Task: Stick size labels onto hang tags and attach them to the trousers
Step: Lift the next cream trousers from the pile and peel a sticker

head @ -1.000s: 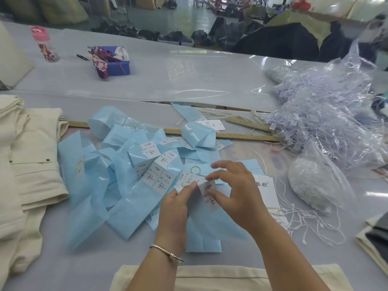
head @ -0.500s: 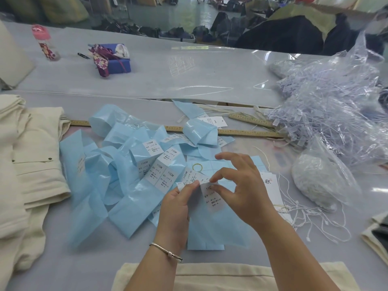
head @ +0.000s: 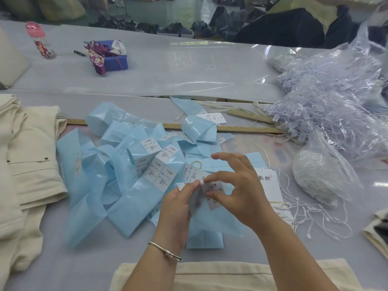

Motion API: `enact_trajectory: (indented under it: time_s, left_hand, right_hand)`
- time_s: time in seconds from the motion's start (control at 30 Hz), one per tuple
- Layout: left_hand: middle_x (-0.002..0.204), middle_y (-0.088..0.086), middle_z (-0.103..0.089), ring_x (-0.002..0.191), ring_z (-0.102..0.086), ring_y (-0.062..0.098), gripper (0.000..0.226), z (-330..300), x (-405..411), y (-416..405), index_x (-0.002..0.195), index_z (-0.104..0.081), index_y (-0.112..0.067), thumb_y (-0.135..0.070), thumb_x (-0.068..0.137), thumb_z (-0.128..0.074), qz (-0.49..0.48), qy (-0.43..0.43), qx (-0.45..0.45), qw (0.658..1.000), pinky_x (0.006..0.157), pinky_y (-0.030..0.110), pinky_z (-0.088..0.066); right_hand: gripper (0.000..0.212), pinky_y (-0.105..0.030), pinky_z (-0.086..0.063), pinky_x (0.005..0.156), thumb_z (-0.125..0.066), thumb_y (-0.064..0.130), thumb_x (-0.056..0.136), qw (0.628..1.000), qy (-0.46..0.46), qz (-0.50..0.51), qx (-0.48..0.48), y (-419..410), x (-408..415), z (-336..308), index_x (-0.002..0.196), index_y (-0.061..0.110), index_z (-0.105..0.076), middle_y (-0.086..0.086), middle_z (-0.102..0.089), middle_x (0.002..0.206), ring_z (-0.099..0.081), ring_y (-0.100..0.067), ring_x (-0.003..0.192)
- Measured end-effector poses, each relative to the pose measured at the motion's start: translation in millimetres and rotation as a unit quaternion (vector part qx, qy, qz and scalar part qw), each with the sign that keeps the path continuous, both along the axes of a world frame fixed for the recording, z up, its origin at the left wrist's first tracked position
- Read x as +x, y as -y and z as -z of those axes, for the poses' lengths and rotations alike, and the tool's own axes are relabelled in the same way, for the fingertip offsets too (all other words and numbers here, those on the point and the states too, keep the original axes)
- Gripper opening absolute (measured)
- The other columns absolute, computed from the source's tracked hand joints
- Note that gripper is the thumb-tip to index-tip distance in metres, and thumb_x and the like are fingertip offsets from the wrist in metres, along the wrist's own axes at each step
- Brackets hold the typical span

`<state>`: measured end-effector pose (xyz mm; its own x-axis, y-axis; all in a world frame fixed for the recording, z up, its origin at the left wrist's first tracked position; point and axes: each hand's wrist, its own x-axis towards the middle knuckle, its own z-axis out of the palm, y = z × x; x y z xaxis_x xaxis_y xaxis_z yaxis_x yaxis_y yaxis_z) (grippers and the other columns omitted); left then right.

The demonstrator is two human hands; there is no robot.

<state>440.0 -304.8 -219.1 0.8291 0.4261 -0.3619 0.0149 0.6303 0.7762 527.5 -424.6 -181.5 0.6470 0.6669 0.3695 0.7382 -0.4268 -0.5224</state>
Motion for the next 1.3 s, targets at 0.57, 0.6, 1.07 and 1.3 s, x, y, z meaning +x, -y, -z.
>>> enact_trajectory:
  time_s: [0.57, 0.6, 1.07, 1.3]
  left_hand:
    - [0.104, 0.015, -0.074, 0.091, -0.072, 0.025, 0.019, -3.5, -2.8, -2.4, 0.098, -0.078, -0.014, -0.019, 0.086, -0.065, 0.044, 0.02, 0.004, 0.999, 0.084, 0.038, -0.058]
    - [0.105, 0.016, -0.073, 0.092, -0.071, 0.027, 0.019, -3.2, -2.2, -2.5, 0.099, -0.077, -0.012, -0.018, 0.087, -0.064, 0.039, 0.013, 0.004, 0.999, 0.087, 0.041, -0.056]
    - [0.09, 0.011, -0.075, 0.074, -0.071, 0.021, 0.04, -12.5, -3.8, -1.7, 0.093, -0.069, -0.01, -0.046, 0.096, -0.052, 0.053, -0.151, 0.033, 0.987, 0.055, 0.029, -0.057]
    - [0.074, -0.009, -0.068, 0.066, -0.063, 0.003, 0.031, -41.4, -28.5, 33.8, 0.072, -0.069, -0.024, -0.055, 0.077, -0.07, 0.127, -0.068, 0.471, 0.87, 0.062, 0.017, -0.046]
  right_hand:
    - [0.015, -0.021, -0.038, 0.096, -0.084, 0.008, 0.068, 0.998, 0.028, -0.009, 0.057, 4.1, -9.1, -7.6, 0.069, 0.02, -0.075, 0.004, -0.065, 0.116, -0.051, -0.018, 0.115]
    - [0.015, -0.024, -0.039, 0.095, -0.084, 0.007, 0.068, 0.998, 0.025, -0.008, 0.049, 3.3, -11.3, -11.0, 0.068, 0.019, -0.075, 0.003, -0.065, 0.115, -0.051, -0.02, 0.115]
    - [0.007, -0.02, -0.051, 0.067, -0.069, 0.002, 0.068, 0.873, -0.366, 0.09, 0.308, 71.9, -31.2, -63.9, 0.074, 0.006, -0.069, -0.013, -0.07, 0.076, -0.063, -0.023, 0.076]
    - [0.01, -0.034, -0.045, 0.072, -0.061, -0.004, 0.083, 0.854, -0.446, 0.15, 0.223, 86.9, -40.9, -44.6, 0.076, 0.001, -0.066, -0.014, -0.066, 0.071, -0.058, -0.023, 0.071]
